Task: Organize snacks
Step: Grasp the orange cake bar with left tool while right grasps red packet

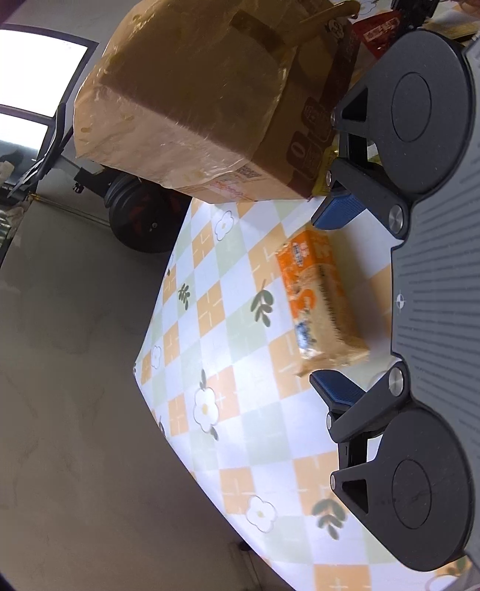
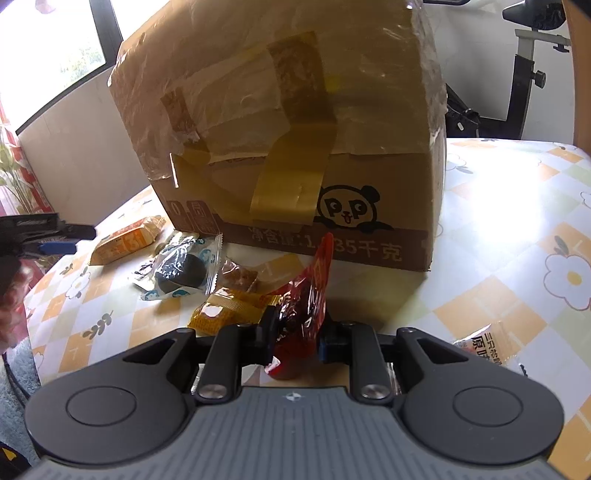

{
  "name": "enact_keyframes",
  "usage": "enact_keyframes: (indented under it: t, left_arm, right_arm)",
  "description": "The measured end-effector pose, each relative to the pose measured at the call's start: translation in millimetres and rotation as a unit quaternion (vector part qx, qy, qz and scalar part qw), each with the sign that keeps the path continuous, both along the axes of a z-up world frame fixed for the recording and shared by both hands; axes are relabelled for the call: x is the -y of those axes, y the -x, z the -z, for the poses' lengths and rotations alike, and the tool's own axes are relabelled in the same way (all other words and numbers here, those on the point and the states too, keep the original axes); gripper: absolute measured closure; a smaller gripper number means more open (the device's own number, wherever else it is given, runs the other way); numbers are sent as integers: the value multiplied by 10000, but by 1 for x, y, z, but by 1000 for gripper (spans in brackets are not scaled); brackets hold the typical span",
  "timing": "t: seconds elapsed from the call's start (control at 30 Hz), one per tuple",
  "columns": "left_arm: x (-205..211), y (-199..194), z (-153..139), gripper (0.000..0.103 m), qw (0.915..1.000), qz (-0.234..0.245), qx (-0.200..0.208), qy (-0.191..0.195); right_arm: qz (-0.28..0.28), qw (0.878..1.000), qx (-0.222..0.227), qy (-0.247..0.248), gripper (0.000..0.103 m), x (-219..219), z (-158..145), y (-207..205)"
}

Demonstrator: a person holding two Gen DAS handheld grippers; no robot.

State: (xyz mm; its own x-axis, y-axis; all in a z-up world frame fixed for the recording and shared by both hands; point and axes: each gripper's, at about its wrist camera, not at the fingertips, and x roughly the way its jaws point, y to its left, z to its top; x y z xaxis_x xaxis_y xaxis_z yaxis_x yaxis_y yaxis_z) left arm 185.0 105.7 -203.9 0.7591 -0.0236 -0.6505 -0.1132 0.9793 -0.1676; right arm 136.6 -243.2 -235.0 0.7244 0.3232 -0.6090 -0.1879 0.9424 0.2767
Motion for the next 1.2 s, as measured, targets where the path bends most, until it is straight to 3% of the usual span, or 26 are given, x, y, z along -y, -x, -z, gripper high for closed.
enact_keyframes:
  t: [0.2,0.43,0.63,0.7,0.8,0.9,0.93,1.0,1.13,1.2]
  left_arm:
    - [6,-41,2,21,9997,190,-7,-178]
    - [1,-74,19,22,9987,361,-366,-1]
    - [-12,-60,30,22,9956,294,-617,637]
    - [-11,-50,32,22,9952,388,-648,615]
    - [-5,-39,32,22,9959,582,-642,273]
    - [2,-36,34,28,9968,520,-598,-110]
    - [1,-37,34,34,9974,407,-575,-129]
    - [-2,-38,33,36,9983,265,-521,-35]
    - [3,-44,30,58,9984,190,-494,-217]
    - [5,-41,28,61,9986,130,-493,-161]
  right_arm:
    - [21,9999,64,74,81,-3,0,2]
    - [23,10000,66,45,81,-2,0,2]
    - [26,10000,55,-39,81,1,0,2]
    - [31,10000,48,-63,81,2,0,2]
    - [35,10000,45,-76,81,3,0,2]
    - [44,9999,39,-113,81,3,0,2]
    - [45,9999,38,-114,81,3,0,3]
    - [47,9999,41,-103,81,3,0,3]
    - [47,9999,39,-115,81,2,0,3]
    - [52,9999,36,-139,81,3,0,3]
